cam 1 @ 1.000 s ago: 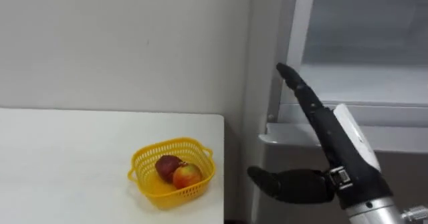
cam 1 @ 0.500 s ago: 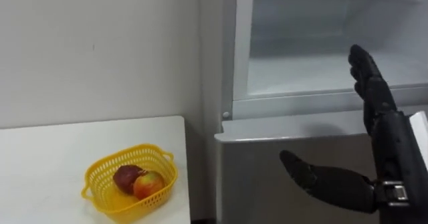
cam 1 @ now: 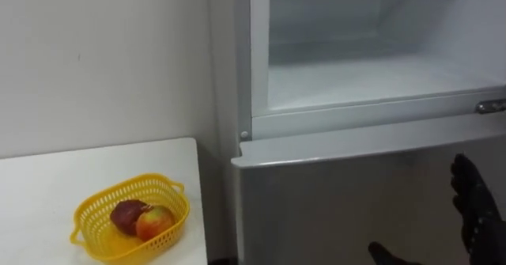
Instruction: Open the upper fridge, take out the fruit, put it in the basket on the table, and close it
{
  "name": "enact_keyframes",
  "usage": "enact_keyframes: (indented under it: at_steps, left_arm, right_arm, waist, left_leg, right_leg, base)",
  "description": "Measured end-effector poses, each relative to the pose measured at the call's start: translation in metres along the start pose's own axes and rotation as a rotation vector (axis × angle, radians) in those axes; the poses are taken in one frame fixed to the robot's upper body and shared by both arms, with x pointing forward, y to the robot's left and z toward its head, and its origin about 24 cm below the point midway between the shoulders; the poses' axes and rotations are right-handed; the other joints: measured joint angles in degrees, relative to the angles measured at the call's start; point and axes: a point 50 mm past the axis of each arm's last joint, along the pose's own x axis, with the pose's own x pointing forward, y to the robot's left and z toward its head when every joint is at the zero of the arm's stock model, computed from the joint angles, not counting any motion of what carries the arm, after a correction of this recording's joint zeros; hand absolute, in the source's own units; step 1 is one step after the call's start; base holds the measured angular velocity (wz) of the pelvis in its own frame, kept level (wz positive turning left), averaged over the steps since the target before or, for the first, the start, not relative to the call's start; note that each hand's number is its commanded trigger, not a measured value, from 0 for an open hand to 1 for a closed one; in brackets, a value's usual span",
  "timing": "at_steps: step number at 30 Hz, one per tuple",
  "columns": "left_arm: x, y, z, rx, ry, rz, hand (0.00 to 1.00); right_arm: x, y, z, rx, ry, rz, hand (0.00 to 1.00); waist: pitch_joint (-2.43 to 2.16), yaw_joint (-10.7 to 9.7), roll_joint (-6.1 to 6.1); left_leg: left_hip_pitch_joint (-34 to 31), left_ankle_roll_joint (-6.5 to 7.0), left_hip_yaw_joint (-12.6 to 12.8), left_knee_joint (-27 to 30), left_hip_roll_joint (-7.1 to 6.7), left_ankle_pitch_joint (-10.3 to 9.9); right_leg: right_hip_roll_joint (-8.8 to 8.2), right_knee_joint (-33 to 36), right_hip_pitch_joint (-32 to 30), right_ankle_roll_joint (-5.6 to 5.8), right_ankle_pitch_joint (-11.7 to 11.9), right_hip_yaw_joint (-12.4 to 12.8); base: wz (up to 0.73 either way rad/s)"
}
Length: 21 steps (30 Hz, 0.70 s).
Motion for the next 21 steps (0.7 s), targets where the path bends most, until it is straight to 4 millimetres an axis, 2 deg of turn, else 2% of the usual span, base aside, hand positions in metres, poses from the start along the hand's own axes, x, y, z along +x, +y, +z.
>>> enact_keyframes:
  at_steps: [6, 8, 10, 14, 21]
  left_arm:
    - [-0.001, -0.002, -0.008, -0.036, 0.026, 0.001, 0.0]
    - [-0.001, -0.001, -0.008, -0.035, 0.026, 0.017, 0.0]
    - [-0.001, -0.001, -0.008, -0.035, 0.027, 0.024, 0.0]
    - [-0.002, 0.001, -0.01, -0.034, 0.032, 0.036, 0.0]
    - [-0.002, 0.005, -0.001, -0.034, -0.009, 0.061, 0.0]
  right_arm:
    - [-0.01, -0.026, -0.039, 0.06, 0.203, -0.189, 0.0]
    - [-0.021, -0.038, -0.063, 0.074, 0.33, -0.291, 0.0]
    - [-0.029, -0.047, -0.074, 0.073, 0.39, -0.369, 0.0]
    - [-0.034, -0.06, -0.08, 0.107, 0.439, -0.502, 0.0]
    - [-0.04, -0.082, -0.085, 0.161, 0.486, -0.735, 0.0]
  waist:
    - [0.0, -1.64, 0.2]
    - [-0.01, -1.76, 0.23]
    - [0.09, -2.02, 0.14]
    - [0.11, -2.98, 0.3]
    - [0.21, -3.32, -1.1]
  left_leg:
    - [0.38, -0.09, 0.45, -0.04, 0.13, -0.05]
    - [0.5, -0.09, 0.78, -0.01, 0.18, -0.05]
    - [0.3, -0.1, 0.78, -0.01, 0.18, -0.05]
    - [0.41, -0.1, 0.83, 0.03, 0.17, -0.04]
    - [0.15, -0.11, 0.97, 0.14, 0.17, -0.04]
  right_leg:
    - [0.28, -1.11, 0.24, -0.09, 0.04, 0.74]
    - [0.33, -1.05, 0.33, -0.13, 0.06, 0.93]
    - [0.34, -0.99, 0.39, -0.13, 0.06, 0.97]
    - [0.35, -1.05, 0.76, -0.15, 0.03, 0.98]
    - [0.33, -0.98, -0.22, -0.09, -0.25, 0.9]
  base:
    - [-0.04]
    - [-0.06]
    - [0.0]
    - [0.0]
    - [0.02]
